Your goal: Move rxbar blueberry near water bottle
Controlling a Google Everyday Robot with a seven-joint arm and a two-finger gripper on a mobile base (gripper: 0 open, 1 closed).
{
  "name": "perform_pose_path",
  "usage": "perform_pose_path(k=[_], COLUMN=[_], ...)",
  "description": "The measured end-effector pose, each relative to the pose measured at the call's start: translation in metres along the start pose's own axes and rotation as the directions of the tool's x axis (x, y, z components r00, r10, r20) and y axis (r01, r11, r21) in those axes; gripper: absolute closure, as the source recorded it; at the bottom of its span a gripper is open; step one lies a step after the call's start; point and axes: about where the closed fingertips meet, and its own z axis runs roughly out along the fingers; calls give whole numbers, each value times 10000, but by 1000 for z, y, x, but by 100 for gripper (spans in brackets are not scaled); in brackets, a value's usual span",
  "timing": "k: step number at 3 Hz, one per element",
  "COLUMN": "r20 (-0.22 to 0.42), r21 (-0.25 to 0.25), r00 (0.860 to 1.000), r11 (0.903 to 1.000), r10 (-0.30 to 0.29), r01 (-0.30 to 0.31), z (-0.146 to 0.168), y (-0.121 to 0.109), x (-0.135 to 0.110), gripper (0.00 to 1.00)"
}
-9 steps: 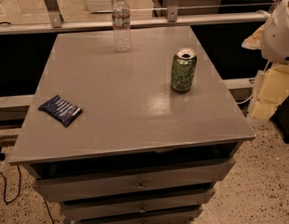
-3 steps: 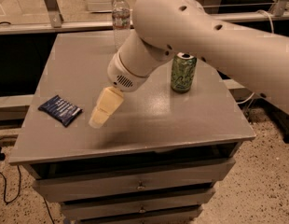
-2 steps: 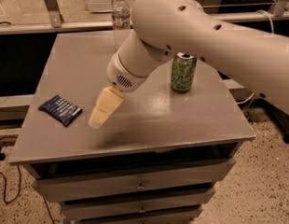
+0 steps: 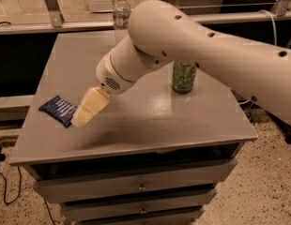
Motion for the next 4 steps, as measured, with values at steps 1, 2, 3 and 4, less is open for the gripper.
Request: perform_pose_path(k=[1,2,3,4], r20=[593,869,1000,1153], r21=[-313,-585,-748,-768], r00=[9982,9958,9942,9920], r11=[9995,9980,9967,9961], r10=[115,277,402,516], r01=[-96,-227,-327,-429], z=[27,58,85,101], y=[6,8,8,6], x=[-19,-30,-38,-44], gripper=[0,0,17,41])
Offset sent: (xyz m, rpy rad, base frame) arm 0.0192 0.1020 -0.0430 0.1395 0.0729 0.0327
